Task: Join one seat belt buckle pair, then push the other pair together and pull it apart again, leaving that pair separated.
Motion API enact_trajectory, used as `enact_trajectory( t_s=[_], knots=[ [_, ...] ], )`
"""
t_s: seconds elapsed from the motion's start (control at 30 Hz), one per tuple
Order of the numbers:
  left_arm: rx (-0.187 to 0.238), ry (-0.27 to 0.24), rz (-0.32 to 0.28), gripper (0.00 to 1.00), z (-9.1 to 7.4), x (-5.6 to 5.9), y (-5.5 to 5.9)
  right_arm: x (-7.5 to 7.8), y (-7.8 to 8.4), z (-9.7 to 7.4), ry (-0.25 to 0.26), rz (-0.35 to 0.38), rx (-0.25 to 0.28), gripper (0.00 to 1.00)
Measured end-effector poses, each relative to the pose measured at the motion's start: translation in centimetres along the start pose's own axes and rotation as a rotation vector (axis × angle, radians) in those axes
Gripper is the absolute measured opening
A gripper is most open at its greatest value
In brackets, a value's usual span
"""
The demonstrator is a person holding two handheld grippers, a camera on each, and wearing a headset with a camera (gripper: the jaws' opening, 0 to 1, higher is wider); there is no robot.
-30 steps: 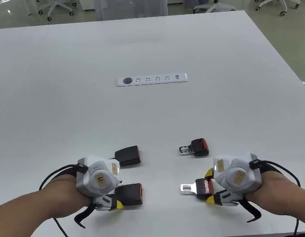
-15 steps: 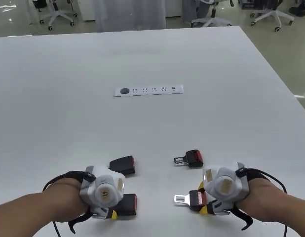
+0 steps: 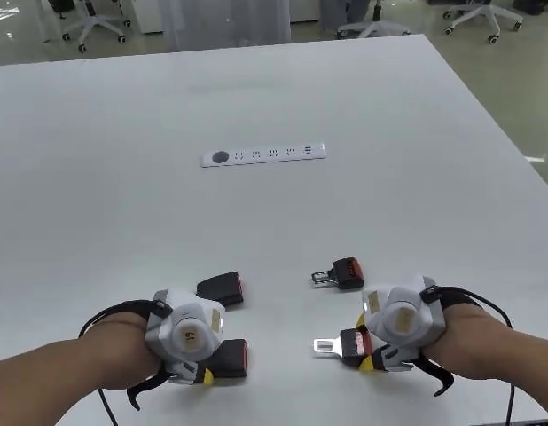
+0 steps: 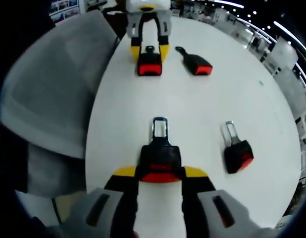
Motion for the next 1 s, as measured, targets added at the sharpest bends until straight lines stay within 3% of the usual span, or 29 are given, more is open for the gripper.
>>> enact_trajectory(
  t_s=[0.27,1.0],
  knots=[
    [-0.001,0.000,-0.026,0.32,0.0,0.1,0.0,0.1,-1.3,0.5,0.004,-0.011,0.001,0.33],
    [-0.031,0.024,-0.036,0.33,0.1,0.0,0.0,-1.4,-7.8,3.5,-0.014,-0.032,0.104,0.33]
  ],
)
Point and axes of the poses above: the centre of the closed fingertips' face, and the gripper's own axes: z roughly forward along the fingers, x roughly to its right, y roughly out of its underside, the point moved 3 cm from there along -z, roughly backward along the fingers, and after that the axes turned 1 degree about -y, right-handed, at the moved point
